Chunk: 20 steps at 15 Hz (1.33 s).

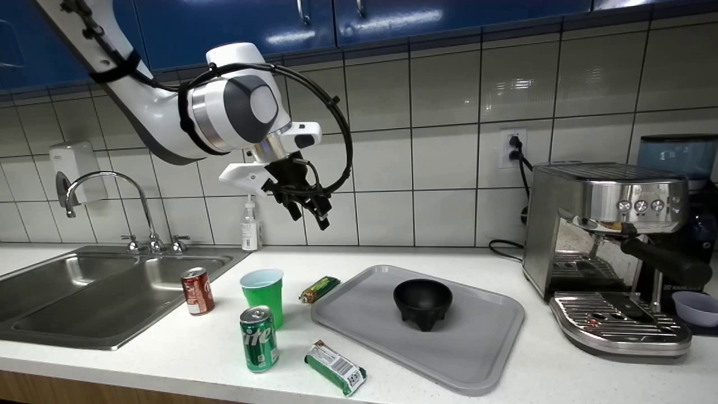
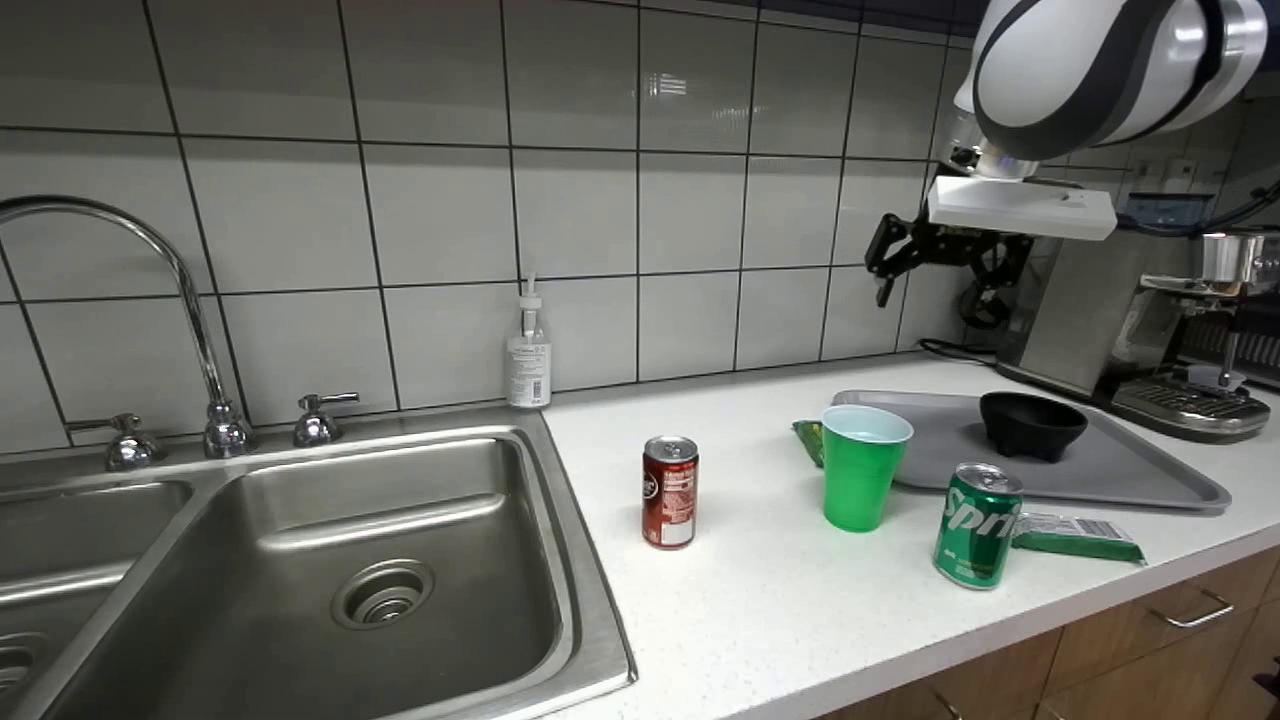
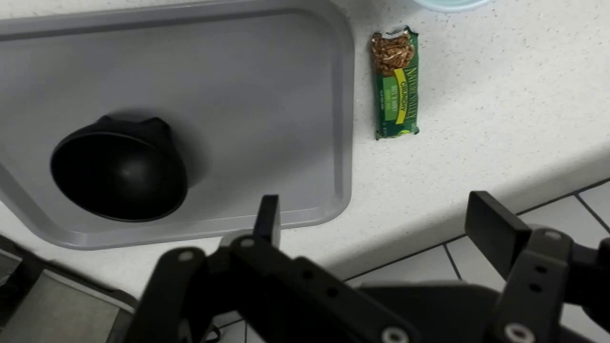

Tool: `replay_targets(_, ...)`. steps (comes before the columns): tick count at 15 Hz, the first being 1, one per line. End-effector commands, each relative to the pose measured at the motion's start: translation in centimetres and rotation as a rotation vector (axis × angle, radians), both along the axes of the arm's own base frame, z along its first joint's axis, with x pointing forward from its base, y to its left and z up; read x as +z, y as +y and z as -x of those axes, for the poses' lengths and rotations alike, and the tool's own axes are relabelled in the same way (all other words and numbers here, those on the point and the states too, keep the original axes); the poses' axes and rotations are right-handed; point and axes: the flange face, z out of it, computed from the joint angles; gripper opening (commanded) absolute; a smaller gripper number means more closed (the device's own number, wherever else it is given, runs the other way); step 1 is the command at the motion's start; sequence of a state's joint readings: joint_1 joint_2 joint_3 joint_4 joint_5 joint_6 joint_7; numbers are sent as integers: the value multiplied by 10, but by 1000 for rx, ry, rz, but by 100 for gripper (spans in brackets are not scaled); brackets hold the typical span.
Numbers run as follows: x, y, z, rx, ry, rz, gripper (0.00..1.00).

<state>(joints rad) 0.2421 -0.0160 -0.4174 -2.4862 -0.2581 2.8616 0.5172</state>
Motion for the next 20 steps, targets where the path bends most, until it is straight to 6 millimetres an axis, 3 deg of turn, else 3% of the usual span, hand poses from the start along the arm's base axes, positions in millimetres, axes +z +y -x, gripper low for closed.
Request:
replay_targets(1,5,-30,16,-32,6,2,100)
replay_targets(9,3,-88,30,-153,15,6,100)
replay_targets(10,-4,-80,25,-151,13,-1,100)
replay_targets(20,-4,-87,27,-164,13,-1,100)
